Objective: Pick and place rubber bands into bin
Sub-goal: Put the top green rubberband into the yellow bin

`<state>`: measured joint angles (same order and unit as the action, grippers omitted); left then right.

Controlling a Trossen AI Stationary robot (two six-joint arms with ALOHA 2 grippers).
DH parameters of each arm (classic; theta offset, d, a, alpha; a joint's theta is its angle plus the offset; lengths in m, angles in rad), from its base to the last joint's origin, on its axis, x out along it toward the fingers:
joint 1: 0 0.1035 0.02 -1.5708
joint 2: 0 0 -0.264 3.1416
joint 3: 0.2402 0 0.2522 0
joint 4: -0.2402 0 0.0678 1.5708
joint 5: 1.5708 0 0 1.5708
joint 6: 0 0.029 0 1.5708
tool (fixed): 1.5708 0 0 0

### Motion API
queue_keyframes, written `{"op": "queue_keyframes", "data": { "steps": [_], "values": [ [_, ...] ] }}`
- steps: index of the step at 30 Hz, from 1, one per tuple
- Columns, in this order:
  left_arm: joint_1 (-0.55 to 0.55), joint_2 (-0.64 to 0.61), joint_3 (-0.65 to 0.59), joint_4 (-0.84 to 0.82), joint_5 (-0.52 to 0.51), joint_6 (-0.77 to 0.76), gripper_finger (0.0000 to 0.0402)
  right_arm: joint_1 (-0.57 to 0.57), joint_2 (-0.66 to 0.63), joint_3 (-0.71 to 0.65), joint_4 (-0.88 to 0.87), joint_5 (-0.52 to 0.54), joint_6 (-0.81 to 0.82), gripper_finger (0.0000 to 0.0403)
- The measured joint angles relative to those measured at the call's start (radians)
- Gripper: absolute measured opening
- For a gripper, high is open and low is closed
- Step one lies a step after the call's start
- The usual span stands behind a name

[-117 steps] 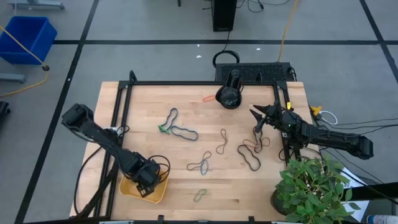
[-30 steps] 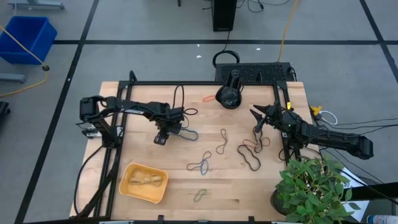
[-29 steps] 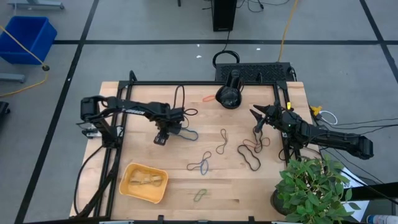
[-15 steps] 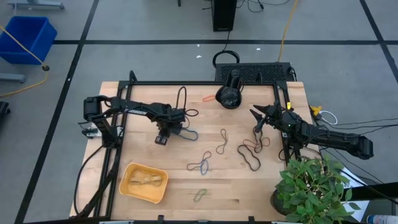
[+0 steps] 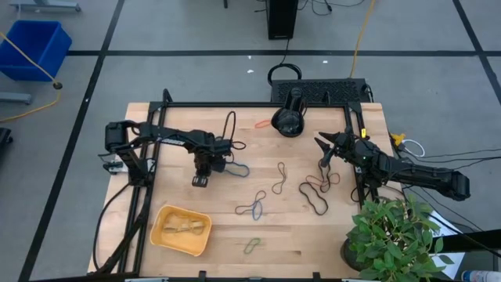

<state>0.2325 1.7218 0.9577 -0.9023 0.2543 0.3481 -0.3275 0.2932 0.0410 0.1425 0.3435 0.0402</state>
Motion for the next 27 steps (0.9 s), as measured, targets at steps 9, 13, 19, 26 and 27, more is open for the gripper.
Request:
{"op": "queue_keyframes", "data": {
  "steps": [9, 13, 19, 26, 27],
  "values": [
    [-0.002, 0.0, 0.0, -0.099, 0.22, -0.118, 0.0006, 0.0, 0.0, 0.0, 0.002, 0.0, -0.003, 0.013],
    [-0.019, -0.007, 0.0, -0.097, 0.314, -0.123, 0.0008, 0.0, 0.0, 0.0, 0.002, 0.0, -0.001, 0.013],
    [-0.06, -0.061, 0.024, -0.091, 0.422, -0.145, 0.0006, 0.0, 0.0, 0.0, 0.002, 0.0, 0.0, 0.013],
    [-0.112, -0.205, 0.097, -0.007, 0.551, -0.259, 0.0005, 0.0, 0.0, 0.0, 0.003, 0.0, 0.0, 0.013],
    [-0.121, -0.233, 0.101, 0.021, 0.55, -0.284, 0.0007, 0.0, 0.0, 0.0, 0.003, 0.0, 0.0, 0.013]
  ]
}}
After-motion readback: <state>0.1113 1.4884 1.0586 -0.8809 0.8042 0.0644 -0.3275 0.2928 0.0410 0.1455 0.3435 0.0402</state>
